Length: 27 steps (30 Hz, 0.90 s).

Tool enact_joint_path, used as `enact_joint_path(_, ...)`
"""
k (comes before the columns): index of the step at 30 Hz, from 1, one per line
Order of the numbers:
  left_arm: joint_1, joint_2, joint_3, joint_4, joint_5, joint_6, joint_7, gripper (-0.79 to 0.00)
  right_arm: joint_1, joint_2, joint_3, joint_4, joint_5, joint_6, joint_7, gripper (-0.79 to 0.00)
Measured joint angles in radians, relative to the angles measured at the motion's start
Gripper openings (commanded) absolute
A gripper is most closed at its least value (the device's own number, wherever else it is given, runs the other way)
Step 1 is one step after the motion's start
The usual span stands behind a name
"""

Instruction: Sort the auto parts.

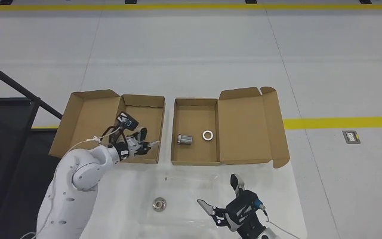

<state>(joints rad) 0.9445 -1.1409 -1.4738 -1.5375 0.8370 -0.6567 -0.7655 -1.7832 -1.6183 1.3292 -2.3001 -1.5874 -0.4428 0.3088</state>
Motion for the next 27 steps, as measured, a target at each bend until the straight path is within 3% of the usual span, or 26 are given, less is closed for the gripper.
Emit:
enact_joint_path(1, 0.021, 0.005, -0.014, -0.032, -0.023, -0.021, -0.033, 0.000, 0.000, 0.000, 0.000, 0.000, 0.000, 0.000, 0.000, 0.000)
enact_joint_path(4, 0.083, 0.022, -0.047, -0.126, -0.099, -0.073, -0.149, 0.000, 0.000, 0.000, 0.000, 0.000, 0.000, 0.000, 0.000, 0.000)
enact_joint_path(8, 0.136, 0.047, -0.026, -0.214, -0.162, -0.104, -0.319, 0.000, 0.000, 0.000, 0.000, 0.000, 0.000, 0.000, 0.000, 0.000)
enact_joint_path(21, 0.139, 0.049, -0.022, -0.218, -0.154, -0.089, -0.309, 0.000, 0.000, 0.000, 0.000, 0.000, 0.000, 0.000, 0.000, 0.000)
enact_joint_path(25, 0.165, 0.059, 0.022, -0.292, -0.051, -0.098, -0.300, 0.000, 0.006, 0.004, -0.004, 0.010, -0.028, 0.021, 0.002, 0.000)
enact_joint_path(27, 0.170, 0.071, 0.056, -0.333, 0.010, -0.108, -0.290, 0.000, 0.010, 0.005, -0.008, 0.016, -0.073, 0.083, 0.013, 0.000)
